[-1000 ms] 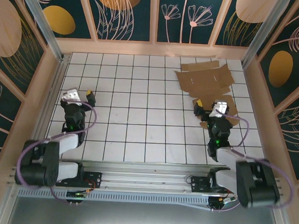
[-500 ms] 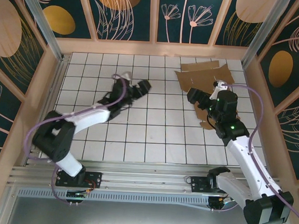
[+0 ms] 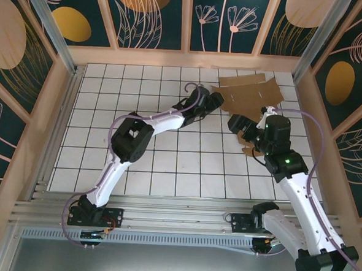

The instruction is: Fold the paper box

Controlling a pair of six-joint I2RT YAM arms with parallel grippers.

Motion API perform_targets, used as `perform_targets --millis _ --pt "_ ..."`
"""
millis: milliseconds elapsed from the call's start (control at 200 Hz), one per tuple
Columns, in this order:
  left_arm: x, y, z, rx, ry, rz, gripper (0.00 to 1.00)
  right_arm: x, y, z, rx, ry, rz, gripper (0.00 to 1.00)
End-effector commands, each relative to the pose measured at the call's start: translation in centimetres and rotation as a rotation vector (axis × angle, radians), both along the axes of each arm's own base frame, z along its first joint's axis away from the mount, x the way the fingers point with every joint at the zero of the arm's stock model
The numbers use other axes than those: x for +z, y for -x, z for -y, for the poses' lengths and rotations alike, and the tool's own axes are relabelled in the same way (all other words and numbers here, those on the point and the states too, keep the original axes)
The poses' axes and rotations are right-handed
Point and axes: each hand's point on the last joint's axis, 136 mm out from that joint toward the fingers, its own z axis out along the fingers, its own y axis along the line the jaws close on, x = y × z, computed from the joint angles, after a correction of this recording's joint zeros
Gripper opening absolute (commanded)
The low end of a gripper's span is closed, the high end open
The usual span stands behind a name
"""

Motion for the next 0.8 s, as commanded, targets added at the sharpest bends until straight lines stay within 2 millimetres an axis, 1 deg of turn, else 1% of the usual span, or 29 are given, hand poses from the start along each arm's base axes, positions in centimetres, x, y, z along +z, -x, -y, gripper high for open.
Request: perform_targets --millis 0,60,130,230,285,330,425,505,541,581,596,651,656,686,696,711,796 --pt "-3.4 -1.1 0.3 0.011 -0.088 -0.061 0.73 -0.4 0.2 0.3 -0.016 -0.005 -0.007 0.97" --pt "-4.3 -1.9 1.0 0.013 -0.087 -0.067 0.72 -0.2 0.1 0.3 -0.013 -0.005 0.000 0.96" --pt "-4.8 -2.6 1.7 0.011 -0.072 -0.062 0.70 0.2 0.1 0.3 -0.013 -0.005 0.012 0.97" --pt "-5.2 -3.3 2.4 0.010 -0.053 -0.041 0.59 0.5 0.0 0.3 -0.010 -0.004 0.023 0.96" --pt "-5.2 -3.6 2.7 0.005 -0.046 -0.031 0.49 0.7 0.0 0.2 -0.005 -0.003 0.027 0.97" --pt "-5.2 -3.7 2.8 0.001 -0.043 -0.022 0.37 0.7 0.0 0.2 -0.007 -0.001 0.028 0.97" --pt "-5.3 -3.5 3.0 -0.022 -0.040 -0.019 0.16 0.8 0.0 0.4 -0.015 0.005 0.031 0.97" --pt "-4.7 -3.1 3.2 -0.073 -0.055 -0.002 0.01 0.6 0.0 0.7 -0.025 0.014 0.030 0.97" --pt "-4.2 -2.8 3.1 -0.102 -0.069 0.010 0.00 0.5 0.0 0.8 -0.030 0.019 0.028 0.97" --pt "-3.8 -2.3 2.6 -0.139 -0.100 0.024 0.00 0.5 -0.1 0.9 -0.033 0.022 0.027 0.97" --pt "-3.1 -2.2 2.5 -0.151 -0.108 0.036 0.00 0.4 -0.1 0.9 -0.034 0.023 0.025 0.97" --pt "-2.4 -1.2 0.9 -0.185 -0.158 0.047 0.00 0.4 -0.1 1.1 -0.038 0.025 0.024 0.97" --pt "-2.6 -1.1 0.7 -0.188 -0.166 0.044 0.00 0.4 -0.1 1.1 -0.037 0.025 0.024 0.97" --pt "-1.7 -0.6 -0.5 -0.198 -0.185 0.054 0.00 0.3 -0.2 1.2 -0.040 0.026 0.020 0.97" --pt "-2.0 -0.4 -0.9 -0.202 -0.194 0.052 0.00 0.3 -0.2 1.2 -0.040 0.026 0.019 0.97" --pt "-1.3 -0.2 -1.6 -0.209 -0.200 0.060 0.00 0.3 -0.2 1.2 -0.039 0.024 0.017 0.97" --pt "0.4 1.5 -6.0 -0.252 -0.236 0.089 0.00 0.1 -0.5 1.2 -0.030 0.017 0.003 0.98"
